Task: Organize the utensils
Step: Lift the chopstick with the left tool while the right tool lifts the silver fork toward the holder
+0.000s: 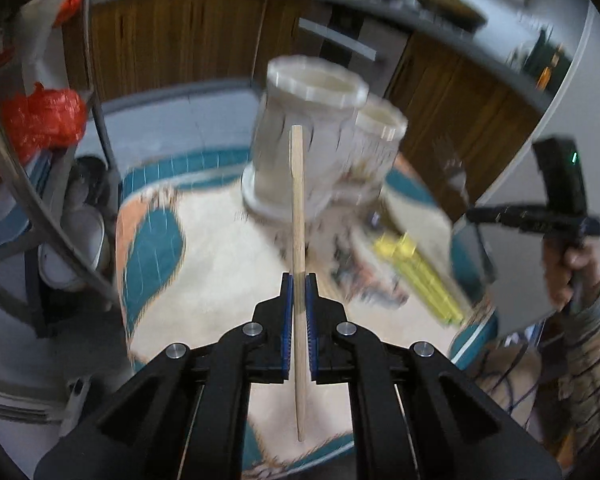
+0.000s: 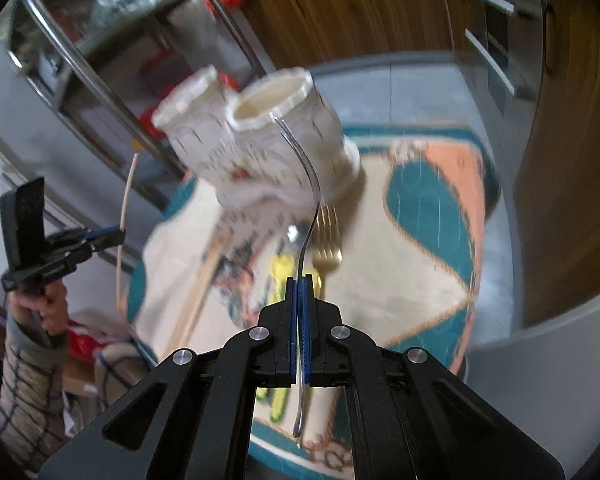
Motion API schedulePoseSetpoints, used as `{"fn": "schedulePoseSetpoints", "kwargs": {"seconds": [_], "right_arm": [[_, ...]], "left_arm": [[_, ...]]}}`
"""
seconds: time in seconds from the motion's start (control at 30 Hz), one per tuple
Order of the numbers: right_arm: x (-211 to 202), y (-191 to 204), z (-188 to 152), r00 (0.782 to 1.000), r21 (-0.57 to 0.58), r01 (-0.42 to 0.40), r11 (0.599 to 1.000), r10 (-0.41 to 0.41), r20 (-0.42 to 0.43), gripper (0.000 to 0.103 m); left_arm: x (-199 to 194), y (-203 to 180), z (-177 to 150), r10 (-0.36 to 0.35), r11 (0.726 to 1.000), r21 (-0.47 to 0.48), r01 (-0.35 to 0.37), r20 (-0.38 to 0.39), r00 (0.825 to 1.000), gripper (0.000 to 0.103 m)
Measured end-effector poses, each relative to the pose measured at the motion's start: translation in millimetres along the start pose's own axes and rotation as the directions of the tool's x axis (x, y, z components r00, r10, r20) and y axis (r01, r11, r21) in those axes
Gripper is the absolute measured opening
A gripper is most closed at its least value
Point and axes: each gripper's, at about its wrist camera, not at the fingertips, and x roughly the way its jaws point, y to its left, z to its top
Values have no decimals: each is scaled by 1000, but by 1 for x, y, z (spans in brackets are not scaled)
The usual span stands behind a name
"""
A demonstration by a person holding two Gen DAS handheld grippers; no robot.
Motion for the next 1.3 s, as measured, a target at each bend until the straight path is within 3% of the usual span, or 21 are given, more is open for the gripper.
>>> {"fn": "schedulePoseSetpoints", "kwargs": {"seconds": [0.1, 0.17, 0.27, 0.4, 0.5, 0.77, 0.9, 1.0, 1.1, 1.3], "right_arm": [[5, 23, 3, 993, -6, -15, 1000, 16, 115, 3], [1, 27, 5, 980, -13, -14, 1000, 17, 199, 3], [-2, 33, 11, 945, -18, -22, 1000, 27, 325, 3], [3, 39, 22, 873, -28, -42, 999, 50, 486, 3], [4, 44, 38, 820, -45, -71, 996, 84, 567, 3], [10, 62, 86, 758, -109, -9, 994, 78, 648, 3], [27, 63, 99, 744, -106, 51, 993, 33, 667, 3], [45, 62, 98, 746, -102, 116, 988, -19, 666, 3], [67, 58, 94, 768, -101, 174, 979, -71, 636, 3], [82, 67, 76, 797, -147, 251, 957, -118, 592, 3]], "left_arm": [[-15, -8, 13, -19, 1000, -10, 21, 138, 990, 6], [-21, -16, 21, -16, 1000, -10, 19, 228, 973, 6], [-29, -27, 31, 26, 1000, -8, -25, 373, 927, 6], [-29, -40, 53, 57, 998, -21, -53, 517, 854, 6], [-23, -49, 77, 68, 997, -12, -75, 572, 817, 6], [-5, -52, 132, 91, 995, -34, -91, 659, 747, 6], [20, -43, 133, 118, 993, -64, -100, 643, 756, 6], [40, -39, 122, 131, 991, -61, -118, 615, 778, 6], [53, -41, 104, 131, 991, -49, -127, 594, 794, 6], [58, -42, 78, 135, 990, -44, -135, 587, 798, 6]]}}
